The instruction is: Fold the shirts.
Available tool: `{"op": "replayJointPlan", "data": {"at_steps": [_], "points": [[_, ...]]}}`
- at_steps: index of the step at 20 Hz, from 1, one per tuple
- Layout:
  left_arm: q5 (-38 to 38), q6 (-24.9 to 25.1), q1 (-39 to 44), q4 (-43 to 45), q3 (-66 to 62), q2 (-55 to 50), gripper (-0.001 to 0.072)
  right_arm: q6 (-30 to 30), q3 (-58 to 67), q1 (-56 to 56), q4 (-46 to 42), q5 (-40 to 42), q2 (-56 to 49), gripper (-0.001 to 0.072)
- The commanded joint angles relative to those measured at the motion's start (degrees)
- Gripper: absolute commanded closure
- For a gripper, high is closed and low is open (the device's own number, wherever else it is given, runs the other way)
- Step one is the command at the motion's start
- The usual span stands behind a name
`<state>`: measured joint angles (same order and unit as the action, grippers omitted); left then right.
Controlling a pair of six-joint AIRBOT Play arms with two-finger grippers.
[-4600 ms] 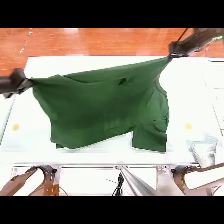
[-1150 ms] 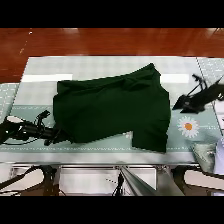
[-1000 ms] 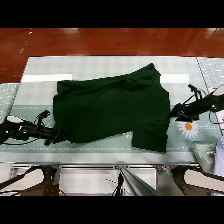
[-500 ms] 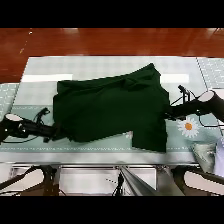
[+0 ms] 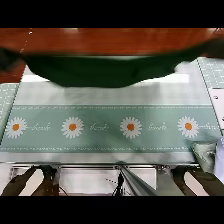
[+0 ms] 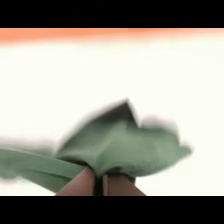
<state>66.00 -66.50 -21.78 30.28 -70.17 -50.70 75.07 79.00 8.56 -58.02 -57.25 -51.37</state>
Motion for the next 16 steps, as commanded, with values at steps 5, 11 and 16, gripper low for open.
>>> {"op": "replayJointPlan", "data": {"at_steps": [5, 11, 16], "points": [[-9.53, -5.92, 0.0, 10.32, -32.54, 16.44, 0.0692, 8.92, 31.61, -0.04, -12.92, 1.68, 11.13, 0.0678], [5.53, -18.25, 0.0, 30.14, -35.12, 26.14, 0.0692, 14.97, 38.77, -0.04, -17.53, -15.43, 14.69, 0.0678], [27.45, -19.74, -0.02, 33.2, -34.93, 24.39, 0.0692, 14.4, 39.12, -0.04, -23.61, -32.94, 12.72, 0.0679]]}}
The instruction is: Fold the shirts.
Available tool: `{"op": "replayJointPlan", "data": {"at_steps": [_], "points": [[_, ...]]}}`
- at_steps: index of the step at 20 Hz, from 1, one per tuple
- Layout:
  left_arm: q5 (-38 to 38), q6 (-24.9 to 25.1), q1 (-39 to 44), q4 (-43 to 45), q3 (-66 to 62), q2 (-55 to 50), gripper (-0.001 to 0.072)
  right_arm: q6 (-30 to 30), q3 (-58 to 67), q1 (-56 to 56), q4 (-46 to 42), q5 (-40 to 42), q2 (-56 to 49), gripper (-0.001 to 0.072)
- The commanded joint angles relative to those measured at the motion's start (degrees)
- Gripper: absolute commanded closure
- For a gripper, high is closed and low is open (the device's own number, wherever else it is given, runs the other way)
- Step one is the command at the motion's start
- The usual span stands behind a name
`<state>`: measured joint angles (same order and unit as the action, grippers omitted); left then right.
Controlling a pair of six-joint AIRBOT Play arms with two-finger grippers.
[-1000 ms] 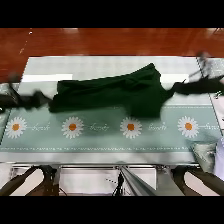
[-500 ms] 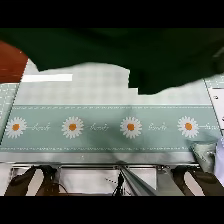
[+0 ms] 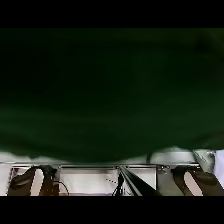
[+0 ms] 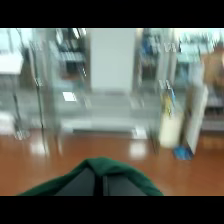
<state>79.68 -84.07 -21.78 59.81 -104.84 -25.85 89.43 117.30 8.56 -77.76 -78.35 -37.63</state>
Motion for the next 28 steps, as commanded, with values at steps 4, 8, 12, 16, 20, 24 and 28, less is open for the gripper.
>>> {"op": "replayJointPlan", "data": {"at_steps": [4, 8, 12, 16, 20, 24, 28], "points": [[22.51, -0.68, 0.37, 2.1, 7.02, -5.46, 0.0692, -2.82, -2.16, -0.15, -1.77, -27.76, -9.42, 0.0679], [19.98, -0.85, 0.42, 1.4, 21.11, -11.21, 0.0693, -4.26, -8.35, -0.17, -2.21, -26.18, -20.76, 0.0679], [12.11, 0.72, 5.22, -0.42, 26.05, -22.91, 0.0692, -4.83, -8.61, -0.22, 1.88, -16.68, -35.26, 0.0679], [-0.61, 3.1, 10.75, -0.39, 26.03, -36.94, 0.0692, -4.57, -8.61, -0.22, 7.5, -4.68, -45.13, 0.0678], [-12.68, 3.87, 12.85, -0.37, 26.03, -47.28, 0.0691, -4.57, -8.61, -0.22, 9.51, 3.65, -51.8, 0.0678], [-24.0, 3.87, 13.31, -1.01, 26.03, -53.66, 0.0691, -6.16, -8.61, -0.22, 9.53, 12.37, -58.25, 0.0678], [-33.05, 3.91, 15.89, -1.36, 26.03, -58.58, 0.069, -6.16, -8.61, -0.22, 9.53, 16.7, -63.78, 0.0678]]}}
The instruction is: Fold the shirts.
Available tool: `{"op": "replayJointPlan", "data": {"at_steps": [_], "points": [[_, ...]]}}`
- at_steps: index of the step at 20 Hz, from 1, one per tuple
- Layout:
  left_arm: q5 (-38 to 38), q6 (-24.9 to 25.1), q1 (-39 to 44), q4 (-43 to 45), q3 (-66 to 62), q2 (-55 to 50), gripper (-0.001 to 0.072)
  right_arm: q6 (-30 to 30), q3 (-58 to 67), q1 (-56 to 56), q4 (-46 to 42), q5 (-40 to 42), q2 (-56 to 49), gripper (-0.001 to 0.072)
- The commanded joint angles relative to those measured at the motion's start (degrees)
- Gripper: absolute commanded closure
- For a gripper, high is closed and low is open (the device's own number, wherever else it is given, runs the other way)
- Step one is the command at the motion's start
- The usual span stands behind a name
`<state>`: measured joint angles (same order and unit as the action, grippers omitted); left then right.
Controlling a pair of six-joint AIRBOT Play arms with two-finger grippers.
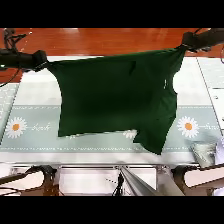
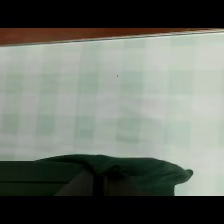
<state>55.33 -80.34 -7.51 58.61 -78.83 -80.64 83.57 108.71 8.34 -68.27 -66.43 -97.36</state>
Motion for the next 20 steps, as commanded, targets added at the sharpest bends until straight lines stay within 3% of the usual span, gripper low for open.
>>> {"op": "replayJointPlan", "data": {"at_steps": [1, 3, 7, 10, 13, 17, 20], "points": [[-10.27, 0.17, 2.51, -0.15, 0.04, -4.94, 0.069, -0.35, -0.02, 0.0, 0.0, 4.92, -5.25, 0.0678], [-12.5, 1.4, 3.98, -0.13, 0.04, -7.26, 0.069, -0.44, -0.04, -0.15, -1.38, 4.66, -7.23, 0.0678], [-12.81, 3.21, 4.31, 0.59, 0.04, -10.29, 0.0691, -0.42, -0.04, -3.37, -14.36, 4.52, -8.83, 0.0678], [-12.48, 3.19, 3.74, 1.62, 0.02, -10.29, 0.069, -0.46, -0.04, -5.42, -14.6, 4.17, -9.57, 0.0678], [-4.81, 3.21, 2.62, 2.03, -1.53, -10.01, 0.069, -0.44, 0.11, -4.72, -14.88, -1.88, -9.31, 0.0678], [8.57, 3.39, 1.51, 2.71, -2.27, -10.34, 0.069, -0.22, 0.09, -2.34, -14.82, -16.57, -8.9, 0.0678], [11.45, 3.15, 1.53, 3.52, -2.08, -11.74, 0.069, 1.42, 0.09, -2.49, -14.45, -19.47, -9.14, 0.0678]]}}
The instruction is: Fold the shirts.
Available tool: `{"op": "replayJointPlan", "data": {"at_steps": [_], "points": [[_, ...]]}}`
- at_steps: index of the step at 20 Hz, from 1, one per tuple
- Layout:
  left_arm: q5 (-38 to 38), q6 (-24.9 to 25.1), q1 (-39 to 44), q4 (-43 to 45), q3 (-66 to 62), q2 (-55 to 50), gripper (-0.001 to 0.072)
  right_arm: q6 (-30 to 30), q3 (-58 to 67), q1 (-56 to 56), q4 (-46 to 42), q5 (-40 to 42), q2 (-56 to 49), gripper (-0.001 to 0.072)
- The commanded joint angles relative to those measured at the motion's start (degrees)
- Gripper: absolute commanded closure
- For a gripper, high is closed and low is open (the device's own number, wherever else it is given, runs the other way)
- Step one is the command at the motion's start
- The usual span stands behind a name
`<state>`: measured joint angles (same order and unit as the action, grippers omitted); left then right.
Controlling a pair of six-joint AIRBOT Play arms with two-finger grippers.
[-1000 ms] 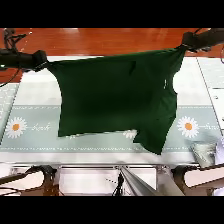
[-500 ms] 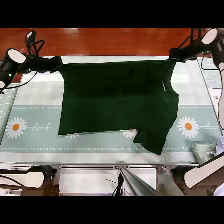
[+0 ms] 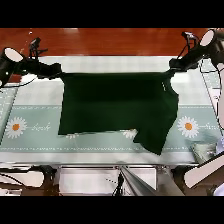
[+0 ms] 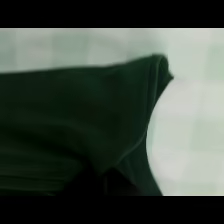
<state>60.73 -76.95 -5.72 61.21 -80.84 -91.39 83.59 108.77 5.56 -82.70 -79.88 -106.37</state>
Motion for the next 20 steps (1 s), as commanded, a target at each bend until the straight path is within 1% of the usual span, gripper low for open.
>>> {"op": "replayJointPlan", "data": {"at_steps": [1, 2, 4, 5, 6, 7, 8, 9, 10, 11, 12, 13, 14, 16, 18, 20], "points": [[6.73, -0.26, -0.22, 0.72, -0.09, -1.68, 0.069, 2.1, 0.02, -0.15, 1.53, -5.97, -0.37, 0.0678], [7.5, -0.26, -0.22, 0.28, -0.09, -2.36, 0.069, 2.45, 0.0, -0.44, 2.82, -5.9, -0.72, 0.0678], [8.33, -1.99, -0.22, 0.09, -0.09, -3.54, 0.0687, 2.99, 0.02, -1.18, 4.17, -5.88, -1.64, 0.0677], [8.37, -2.01, -0.24, 0.09, -0.09, -3.76, 0.067, 2.99, 0.02, -1.66, 4.33, -5.88, -1.95, 0.0677], [8.35, -1.97, -0.35, 0.11, -0.2, -3.69, 0.058, 2.75, 0.02, -1.84, 4.22, -5.86, -2.03, 0.0651], [8.9, -1.97, -0.7, 0.17, -0.79, -3.63, 0.0423, 2.27, 0.02, -1.79, 4.15, -5.99, -1.95, 0.0551], [10.49, -1.97, -1.31, 0.46, -1.92, -3.61, 0.0247, 0.79, 0.02, -1.42, 3.28, -7.1, -1.6, 0.0488], [12.94, -1.99, -2.16, 1.4, -3.39, -3.58, 0.015, -0.31, 0.02, -0.85, 0.17, -9.38, -1.07, 0.0479], [16.2, -1.97, -3.43, 2.45, -5.07, -3.5, 0.0149, -0.57, 0.02, -0.59, -4.22, -12.2, -0.46, 0.0457], [19.26, -1.95, -4.9, 2.84, -6.16, -3.26, 0.0149, -0.5, 0.02, 0.04, -9.68, -15.82, 0.28, 0.0452], [22.1, -1.95, -6.67, 2.93, -6.14, -2.58, 0.0149, 0.68, 0.02, 1.46, -10.69, -17.99, 1.09, 0.0347], [24.98, -1.92, -8.26, 2.93, -5.44, -1.81, 0.0149, 2.1, 0.0, 3.39, -9.16, -19.76, 1.95, 0.0229], [27.08, -1.68, -9.9, 2.91, -3.61, -0.66, 0.0149, 3.69, -0.63, 5.2, -7.78, -20.9, 2.78, 0.0223], [27.28, 0.15, -12.5, 2.86, 4.57, 3.45, 0.0149, 4.26, -6.67, 8.41, -4.2, -20.28, 6.29, 0.0223], [25.03, 1.9, -14.75, 1.44, 16.85, 9.4, 0.0149, 2.54, -16.2, 9.88, -1.66, -15.54, 11.56, 0.0223], [21.2, 4.2, -17.09, -0.5, 27.76, 15.21, 0.0149, -0.59, -25.86, 10.21, 1.49, -8.52, 17.38, 0.0223]]}}
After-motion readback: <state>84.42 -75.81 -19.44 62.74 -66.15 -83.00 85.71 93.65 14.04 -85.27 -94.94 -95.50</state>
